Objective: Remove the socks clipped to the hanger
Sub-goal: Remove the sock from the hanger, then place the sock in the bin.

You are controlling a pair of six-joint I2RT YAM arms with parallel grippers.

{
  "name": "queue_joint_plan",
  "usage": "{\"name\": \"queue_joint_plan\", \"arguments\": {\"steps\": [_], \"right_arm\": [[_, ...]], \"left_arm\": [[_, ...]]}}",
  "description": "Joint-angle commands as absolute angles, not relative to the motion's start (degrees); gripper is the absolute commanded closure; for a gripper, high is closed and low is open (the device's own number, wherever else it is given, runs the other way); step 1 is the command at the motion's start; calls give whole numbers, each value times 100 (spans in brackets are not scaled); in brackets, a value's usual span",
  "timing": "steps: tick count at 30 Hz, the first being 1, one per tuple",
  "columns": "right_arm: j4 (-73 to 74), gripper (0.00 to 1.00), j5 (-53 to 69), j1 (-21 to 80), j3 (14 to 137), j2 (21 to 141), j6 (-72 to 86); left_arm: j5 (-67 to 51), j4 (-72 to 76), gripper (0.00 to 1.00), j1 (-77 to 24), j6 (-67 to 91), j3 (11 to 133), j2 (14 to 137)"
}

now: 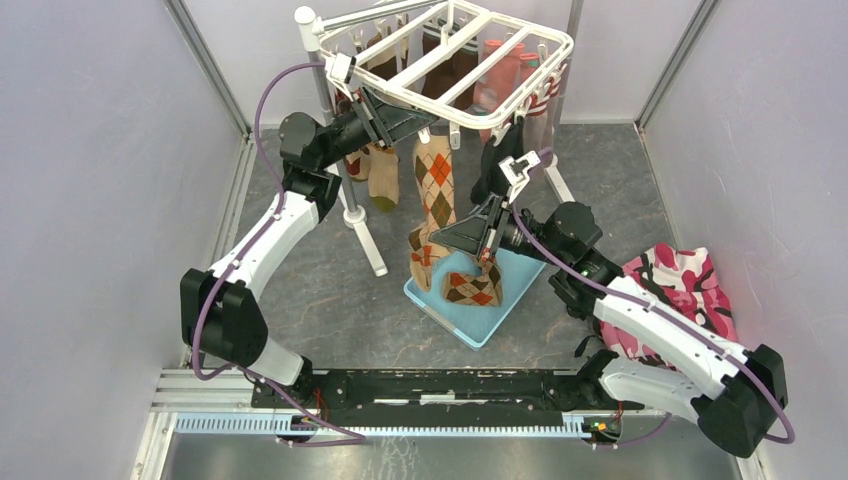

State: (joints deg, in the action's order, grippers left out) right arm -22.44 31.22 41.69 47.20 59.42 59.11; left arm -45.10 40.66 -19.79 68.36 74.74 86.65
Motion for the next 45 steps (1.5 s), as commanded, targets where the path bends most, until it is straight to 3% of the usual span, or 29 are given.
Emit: {"name": "queue_joint_plan", "arguments": {"steps": [1, 12, 20, 23, 26, 29, 32, 36, 38, 40, 43, 45], "right_arm": [[-683, 100, 2840, 4083, 5021, 5530, 4745], [1119, 100, 1725, 3934, 5183, 5067, 3640], [2021, 97, 47, 3949, 4986, 5170, 2570], [2058, 79, -279, 3946, 4875, 5327, 2450], [2099, 45, -368, 3965, 4864, 5469, 2451], [2168, 31, -747, 4118, 4918, 5434, 2399], [1668, 17, -1270, 4684, 5021, 5338, 2001], [130, 13, -2072, 5826, 4675, 5414, 1015], [-964, 12, -2303, 6152, 4386, 5617, 405], [-2180, 9, -2441, 6361, 4029, 5867, -237], [-3438, 6, -2542, 6400, 4057, 6591, -913], [-3986, 5, -2681, 6392, 4330, 7203, -1302]], "left_arm": [[-4300, 3795, 98, -1988, 6493, 7752, 8561], [-4171, 3030, 98, -2029, 6153, 7960, 8480], [-3792, 1543, 93, -2062, 5506, 8322, 8439], [-3754, 1370, 92, -2071, 5487, 8271, 8389], [-3721, 1083, 91, -2090, 5362, 8258, 8326], [-3755, 894, 89, -2120, 5206, 8318, 8315], [-3804, 769, 79, -2153, 5102, 8394, 8315], [-3846, 765, 63, -2188, 5169, 8355, 8278], [-3884, 744, 59, -2196, 5174, 8350, 8248], [-3933, 694, 53, -2200, 5170, 8369, 8215], [-4006, 590, 34, -2202, 5175, 8387, 8163], [-4062, 558, 31, -2203, 5211, 8373, 8138]]}}
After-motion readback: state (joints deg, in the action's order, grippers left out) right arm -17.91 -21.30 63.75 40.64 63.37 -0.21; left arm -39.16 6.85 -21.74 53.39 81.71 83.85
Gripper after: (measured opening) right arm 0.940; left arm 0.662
